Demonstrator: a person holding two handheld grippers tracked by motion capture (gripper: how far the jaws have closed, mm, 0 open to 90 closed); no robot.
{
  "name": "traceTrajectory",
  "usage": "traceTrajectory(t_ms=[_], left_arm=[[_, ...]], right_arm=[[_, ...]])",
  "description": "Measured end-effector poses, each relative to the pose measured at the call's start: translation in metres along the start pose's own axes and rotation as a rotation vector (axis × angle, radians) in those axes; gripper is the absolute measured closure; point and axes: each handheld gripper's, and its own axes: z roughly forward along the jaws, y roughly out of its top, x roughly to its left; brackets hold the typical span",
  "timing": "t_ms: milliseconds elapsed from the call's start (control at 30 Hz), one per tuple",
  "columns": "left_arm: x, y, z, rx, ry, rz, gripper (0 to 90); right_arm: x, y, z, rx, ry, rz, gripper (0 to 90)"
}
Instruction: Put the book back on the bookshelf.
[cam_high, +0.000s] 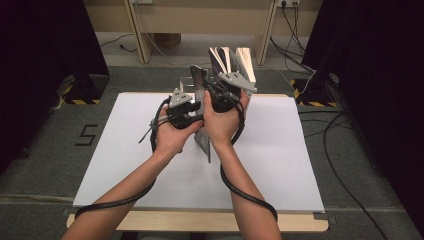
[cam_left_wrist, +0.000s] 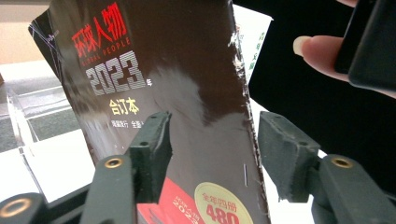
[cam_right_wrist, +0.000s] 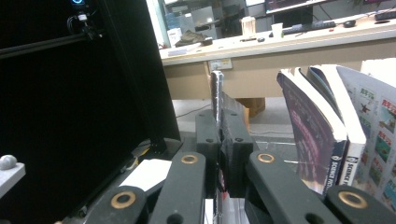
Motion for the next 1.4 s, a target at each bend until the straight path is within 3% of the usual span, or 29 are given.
traceTrajectory(t_ms=[167,400,533,733,800,900,1067,1200,1400], left_arm=[[-0.001,-0.004,-0.004,-0.001,0.020,0.020,57.4],[0.006,-0.013,-0.020,-0.005,0.051,-0.006,73.3],[0.014,-0.016,-0.029,-0.016,0.082,-0.017,85.0],[0.025,-0.020,-0.040,-0.034,0.087,-0.045,86.9],[0.030,-0.022,-0.044,-0.040,0.086,-0.058,86.9],[0.036,-0.024,-0.049,-0.049,0.084,-0.064,87.0],[0.041,-0.026,-0.054,-0.067,0.071,-0.063,87.0],[0.041,-0.026,-0.054,-0.070,0.065,-0.066,87.1],[0.043,-0.026,-0.054,-0.075,0.057,-0.067,87.1]], right_arm=[[0.007,0.000,0.002,0.008,0.037,-0.001,87.1],[0.014,-0.002,0.007,0.051,0.095,-0.015,84.6],[0.016,-0.002,0.009,0.059,0.125,-0.033,78.4],[0.016,0.001,0.002,0.050,0.177,-0.056,65.6],[0.014,0.003,-0.008,0.038,0.204,-0.032,63.7],[-0.001,0.003,-0.024,0.017,0.189,-0.045,62.3],[-0.039,-0.012,-0.054,0.069,0.125,-0.028,61.7],[-0.074,-0.035,-0.077,0.124,0.053,-0.001,61.7],[-0.125,-0.084,-0.111,0.218,-0.051,0.069,61.7]])
